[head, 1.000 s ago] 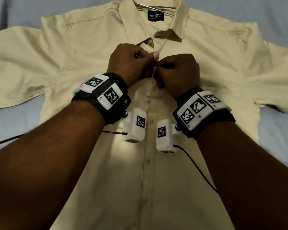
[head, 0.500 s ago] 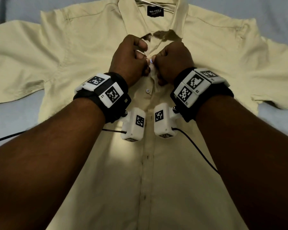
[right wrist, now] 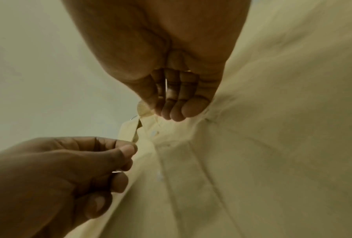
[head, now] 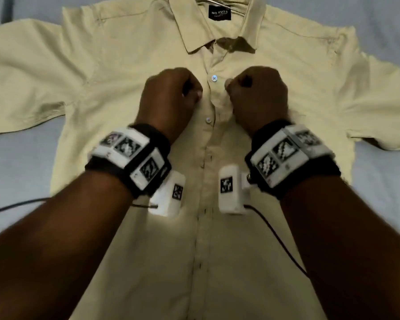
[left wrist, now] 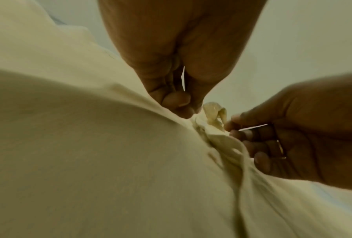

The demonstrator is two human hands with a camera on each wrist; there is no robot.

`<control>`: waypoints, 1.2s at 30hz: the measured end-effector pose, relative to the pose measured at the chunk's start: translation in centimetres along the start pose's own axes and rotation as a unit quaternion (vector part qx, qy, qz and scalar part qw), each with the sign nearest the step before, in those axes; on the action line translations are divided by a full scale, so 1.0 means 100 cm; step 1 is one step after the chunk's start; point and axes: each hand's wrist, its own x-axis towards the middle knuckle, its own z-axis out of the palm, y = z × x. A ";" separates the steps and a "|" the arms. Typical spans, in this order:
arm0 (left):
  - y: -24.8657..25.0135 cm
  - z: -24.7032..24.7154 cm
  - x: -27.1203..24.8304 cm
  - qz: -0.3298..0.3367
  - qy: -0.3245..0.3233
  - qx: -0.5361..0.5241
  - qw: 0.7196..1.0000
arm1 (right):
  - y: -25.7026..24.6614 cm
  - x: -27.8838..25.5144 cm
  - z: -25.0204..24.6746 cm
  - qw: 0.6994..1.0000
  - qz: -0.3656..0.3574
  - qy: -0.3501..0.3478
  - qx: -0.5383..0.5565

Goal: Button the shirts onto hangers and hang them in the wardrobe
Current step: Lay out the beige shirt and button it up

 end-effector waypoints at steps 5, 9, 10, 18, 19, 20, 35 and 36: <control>-0.006 0.024 -0.046 0.015 -0.029 0.001 0.999 | 0.012 -0.042 0.014 0.994 -0.052 -0.045 -0.085; -0.003 0.030 -0.043 -0.028 -0.011 -0.024 0.999 | 0.014 -0.038 0.015 0.991 -0.064 -0.049 -0.106; -0.001 0.031 -0.041 -0.033 -0.017 -0.025 0.999 | 0.014 -0.038 0.015 0.990 -0.064 -0.054 -0.112; 0.002 0.023 -0.038 -0.082 -0.062 -0.093 0.990 | 0.019 -0.039 0.013 0.998 -0.027 -0.040 -0.033; 0.002 0.021 -0.039 -0.096 -0.063 -0.119 0.986 | 0.019 -0.040 0.013 0.999 -0.026 -0.036 -0.028; 0.002 0.019 -0.040 -0.112 -0.062 -0.149 0.981 | 0.020 -0.042 0.013 0.999 -0.028 -0.030 -0.024; 0.010 0.013 -0.038 -0.195 -0.089 -0.269 0.939 | 0.023 -0.053 0.022 0.997 -0.074 0.016 0.029; 0.009 0.013 -0.038 -0.192 -0.089 -0.272 0.939 | 0.024 -0.053 0.023 0.997 -0.081 0.009 0.018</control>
